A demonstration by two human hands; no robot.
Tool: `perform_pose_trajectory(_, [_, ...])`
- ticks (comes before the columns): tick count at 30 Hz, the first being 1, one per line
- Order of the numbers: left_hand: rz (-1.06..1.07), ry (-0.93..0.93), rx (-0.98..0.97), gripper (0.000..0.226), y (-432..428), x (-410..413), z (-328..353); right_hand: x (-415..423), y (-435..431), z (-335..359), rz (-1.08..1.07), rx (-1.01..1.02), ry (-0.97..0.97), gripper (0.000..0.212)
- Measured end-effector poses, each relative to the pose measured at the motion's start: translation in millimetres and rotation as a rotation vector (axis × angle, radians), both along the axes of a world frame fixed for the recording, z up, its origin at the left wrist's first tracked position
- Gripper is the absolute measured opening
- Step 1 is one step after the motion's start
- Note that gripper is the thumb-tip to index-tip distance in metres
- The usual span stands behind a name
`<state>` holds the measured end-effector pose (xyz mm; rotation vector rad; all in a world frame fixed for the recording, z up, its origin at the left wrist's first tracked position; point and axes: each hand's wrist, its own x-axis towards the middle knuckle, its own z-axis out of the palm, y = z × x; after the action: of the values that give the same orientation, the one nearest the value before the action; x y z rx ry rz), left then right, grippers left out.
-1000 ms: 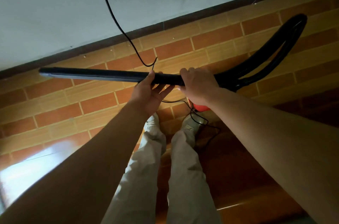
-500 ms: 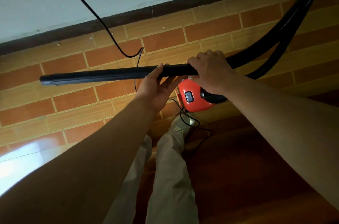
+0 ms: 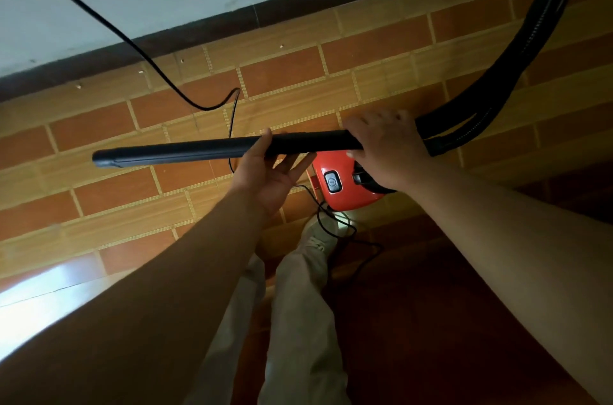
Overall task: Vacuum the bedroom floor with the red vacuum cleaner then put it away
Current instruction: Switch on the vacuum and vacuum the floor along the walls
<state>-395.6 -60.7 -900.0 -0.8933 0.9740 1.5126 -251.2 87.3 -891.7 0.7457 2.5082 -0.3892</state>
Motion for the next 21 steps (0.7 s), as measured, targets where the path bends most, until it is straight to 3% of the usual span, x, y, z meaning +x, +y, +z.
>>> perform_pose_trajectory(6, [-0.055, -0.009, 0.014, 0.010, -1.8, 8.6, -39.5, 17.3, -13.0, -32.5, -0.042, 0.054, 0.000, 0.048])
perform_pose_trajectory(9, [0.017, -0.028, 0.008, 0.012, 0.0, 10.9, -45.7, 18.3, -39.4, -30.5, -0.032, 0.103, 0.176, 0.058])
perform_pose_trajectory(11, [0.010, -0.025, 0.018, 0.015, 0.5, 10.3, -47.8, 23.1, -69.4, -26.3, 0.039, 0.015, 0.340, 0.051])
perform_pose_trajectory(13, [-0.014, -0.010, 0.021, 0.016, 0.6, 9.8, -48.0, 31.8, -98.7, -24.6, 0.102, -0.121, 0.380, 0.043])
perform_pose_trajectory(16, [-0.035, -0.003, 0.018, 0.017, 0.4, 8.6, -47.9, 44.2, -116.2, -34.1, 0.031, -0.207, 0.183, 0.050])
perform_pose_trajectory(21, [-0.039, -0.003, 0.020, 0.015, -2.0, 5.2, -54.2, 52.7, -94.0, -65.1, -0.114, -0.076, -0.096, 0.063])
